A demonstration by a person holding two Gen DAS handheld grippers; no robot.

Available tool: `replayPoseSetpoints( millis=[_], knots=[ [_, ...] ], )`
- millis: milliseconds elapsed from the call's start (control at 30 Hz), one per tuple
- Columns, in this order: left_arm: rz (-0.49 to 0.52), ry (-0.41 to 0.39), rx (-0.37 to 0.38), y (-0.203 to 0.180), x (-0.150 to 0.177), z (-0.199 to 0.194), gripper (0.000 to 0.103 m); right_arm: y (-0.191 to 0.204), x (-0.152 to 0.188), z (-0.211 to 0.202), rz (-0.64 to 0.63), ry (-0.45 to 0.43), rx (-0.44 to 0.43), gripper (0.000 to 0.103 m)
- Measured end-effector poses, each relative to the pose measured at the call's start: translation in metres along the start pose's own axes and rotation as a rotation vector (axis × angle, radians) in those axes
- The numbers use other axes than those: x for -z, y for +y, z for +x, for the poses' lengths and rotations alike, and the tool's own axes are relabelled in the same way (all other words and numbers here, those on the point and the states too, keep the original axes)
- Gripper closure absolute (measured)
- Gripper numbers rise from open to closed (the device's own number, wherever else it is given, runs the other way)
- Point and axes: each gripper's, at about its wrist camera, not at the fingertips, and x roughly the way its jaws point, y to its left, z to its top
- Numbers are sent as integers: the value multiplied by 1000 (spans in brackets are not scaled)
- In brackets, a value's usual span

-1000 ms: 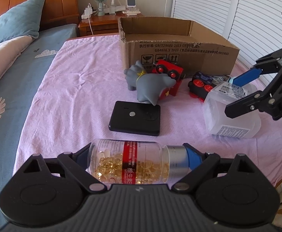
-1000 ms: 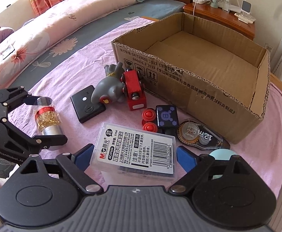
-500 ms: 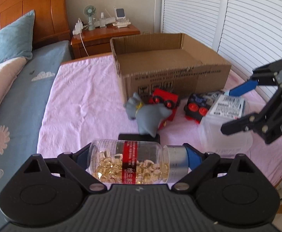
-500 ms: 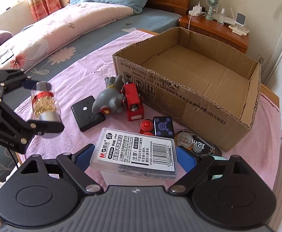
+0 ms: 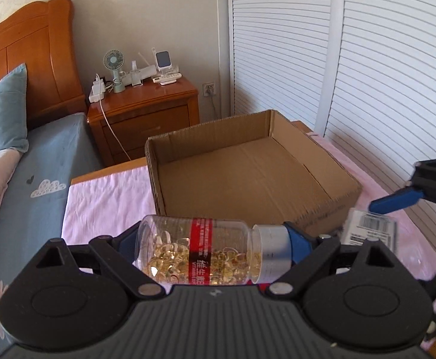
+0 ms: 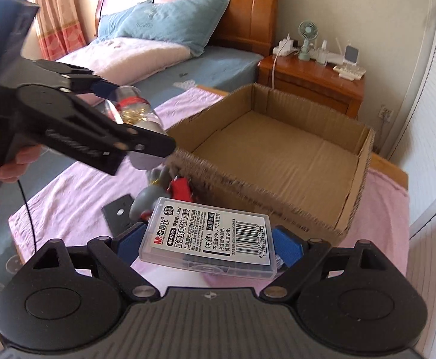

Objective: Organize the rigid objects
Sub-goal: 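Carry both held items over the cardboard box and open both grippers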

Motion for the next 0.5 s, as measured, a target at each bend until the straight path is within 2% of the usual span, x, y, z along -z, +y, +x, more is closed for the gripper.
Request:
replayPoseSetpoints(
  millis=[233, 500],
  knots=[
    [-51, 55, -9, 15, -38, 66, 10, -34, -21, 4, 65, -51, 47, 10],
    [-86, 96, -48, 25, -58, 119, 9, -61, -33, 24, 105, -26, 88, 10]
  ],
)
